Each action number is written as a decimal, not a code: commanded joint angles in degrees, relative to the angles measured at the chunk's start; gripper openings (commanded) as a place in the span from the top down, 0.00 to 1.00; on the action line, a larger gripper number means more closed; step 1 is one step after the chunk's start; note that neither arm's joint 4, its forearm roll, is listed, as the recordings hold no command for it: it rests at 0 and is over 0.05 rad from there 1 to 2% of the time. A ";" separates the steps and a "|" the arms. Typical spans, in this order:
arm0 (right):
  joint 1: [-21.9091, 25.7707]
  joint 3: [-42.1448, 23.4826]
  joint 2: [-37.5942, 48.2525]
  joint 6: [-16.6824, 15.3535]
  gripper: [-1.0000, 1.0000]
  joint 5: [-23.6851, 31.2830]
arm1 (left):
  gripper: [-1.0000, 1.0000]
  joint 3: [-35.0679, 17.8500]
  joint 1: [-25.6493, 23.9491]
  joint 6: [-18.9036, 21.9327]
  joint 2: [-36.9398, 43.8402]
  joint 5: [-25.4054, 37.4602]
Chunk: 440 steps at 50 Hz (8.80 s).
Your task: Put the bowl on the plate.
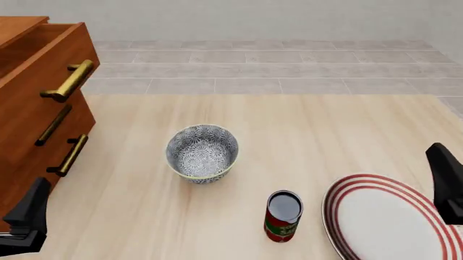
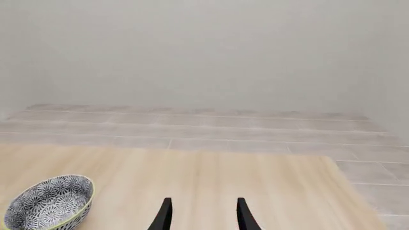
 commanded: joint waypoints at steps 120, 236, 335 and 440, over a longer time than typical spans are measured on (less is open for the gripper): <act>31.53 -70.20 102.33 -4.03 0.00 17.18 | 0.00 0.00 0.00 0.00 0.00 0.00; 30.63 -66.28 111.12 -0.66 1.00 11.90 | 0.00 0.00 0.00 0.00 0.00 0.00; 5.35 -43.53 70.87 -1.45 1.00 10.12 | 0.00 0.00 0.00 0.00 0.00 0.00; -20.73 -1.89 26.03 7.83 1.00 18.32 | 0.00 0.00 0.00 0.00 0.00 0.00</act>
